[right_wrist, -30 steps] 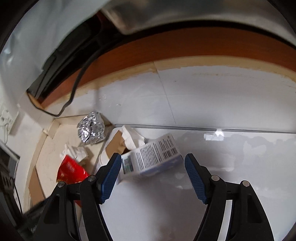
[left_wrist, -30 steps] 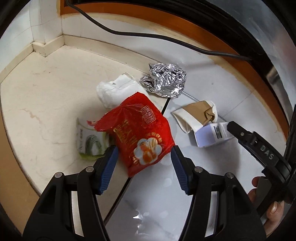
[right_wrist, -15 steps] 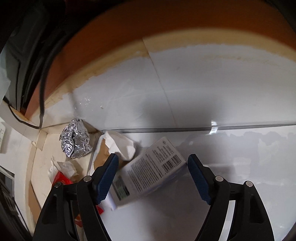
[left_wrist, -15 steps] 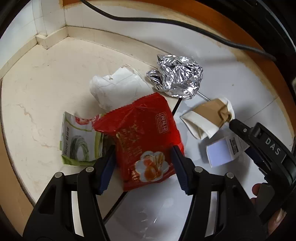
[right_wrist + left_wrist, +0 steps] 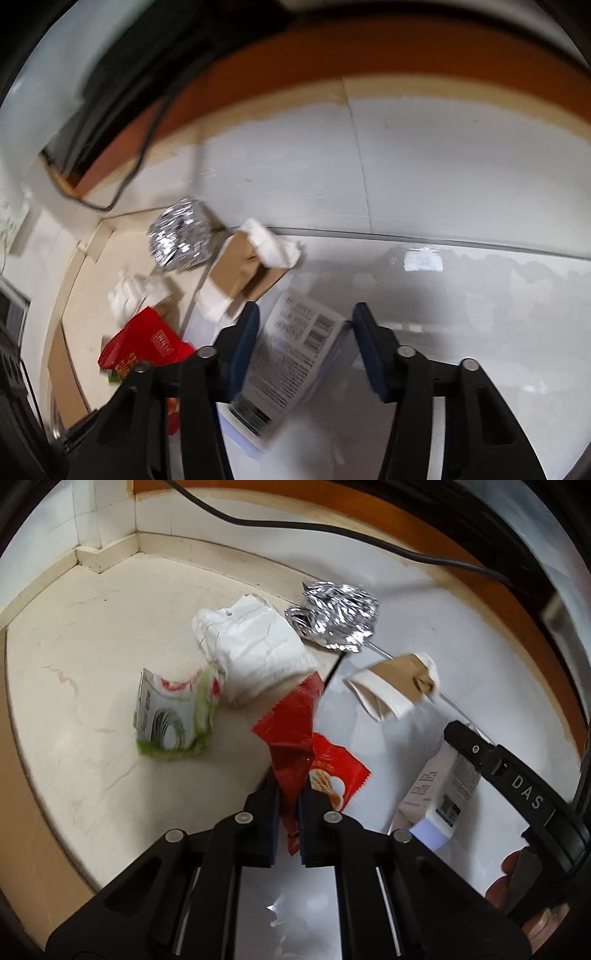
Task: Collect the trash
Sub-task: 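Carry the red snack bag and carton down toward the floor bin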
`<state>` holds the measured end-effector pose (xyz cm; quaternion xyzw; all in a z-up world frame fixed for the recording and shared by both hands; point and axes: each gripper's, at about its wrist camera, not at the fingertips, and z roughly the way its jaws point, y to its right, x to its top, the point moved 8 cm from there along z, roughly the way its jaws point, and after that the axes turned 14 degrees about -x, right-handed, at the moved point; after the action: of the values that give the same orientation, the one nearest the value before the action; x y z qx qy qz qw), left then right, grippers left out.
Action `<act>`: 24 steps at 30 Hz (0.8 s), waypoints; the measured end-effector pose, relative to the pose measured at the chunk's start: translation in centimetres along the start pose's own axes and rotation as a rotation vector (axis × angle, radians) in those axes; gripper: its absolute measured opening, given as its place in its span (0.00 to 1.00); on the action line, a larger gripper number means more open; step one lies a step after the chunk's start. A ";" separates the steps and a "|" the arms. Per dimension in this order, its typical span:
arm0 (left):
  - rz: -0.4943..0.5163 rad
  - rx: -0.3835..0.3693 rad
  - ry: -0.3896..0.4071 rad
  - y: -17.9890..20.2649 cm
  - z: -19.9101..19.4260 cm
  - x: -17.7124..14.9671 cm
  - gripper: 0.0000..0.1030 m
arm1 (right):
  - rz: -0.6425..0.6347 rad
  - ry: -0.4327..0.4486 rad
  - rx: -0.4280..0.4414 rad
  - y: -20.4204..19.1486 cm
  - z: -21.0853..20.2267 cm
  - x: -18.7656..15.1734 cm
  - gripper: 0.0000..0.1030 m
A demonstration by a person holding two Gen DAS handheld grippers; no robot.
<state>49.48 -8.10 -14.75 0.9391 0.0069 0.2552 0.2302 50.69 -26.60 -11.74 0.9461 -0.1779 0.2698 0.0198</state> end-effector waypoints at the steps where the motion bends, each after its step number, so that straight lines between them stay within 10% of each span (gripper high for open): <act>1: 0.012 -0.004 0.002 0.1 -0.6 -0.5 0.04 | -0.012 0.011 0.003 -0.1 -0.7 -0.4 0.43; 24: 0.216 -0.094 0.080 1.9 -19.4 -14.9 0.03 | -0.373 0.323 0.179 -1.4 -28.7 -15.6 0.38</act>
<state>26.99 -3.37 -6.20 0.9116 -0.0972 0.3157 0.2446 24.37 -16.35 4.77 0.9052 0.0297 0.4237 0.0138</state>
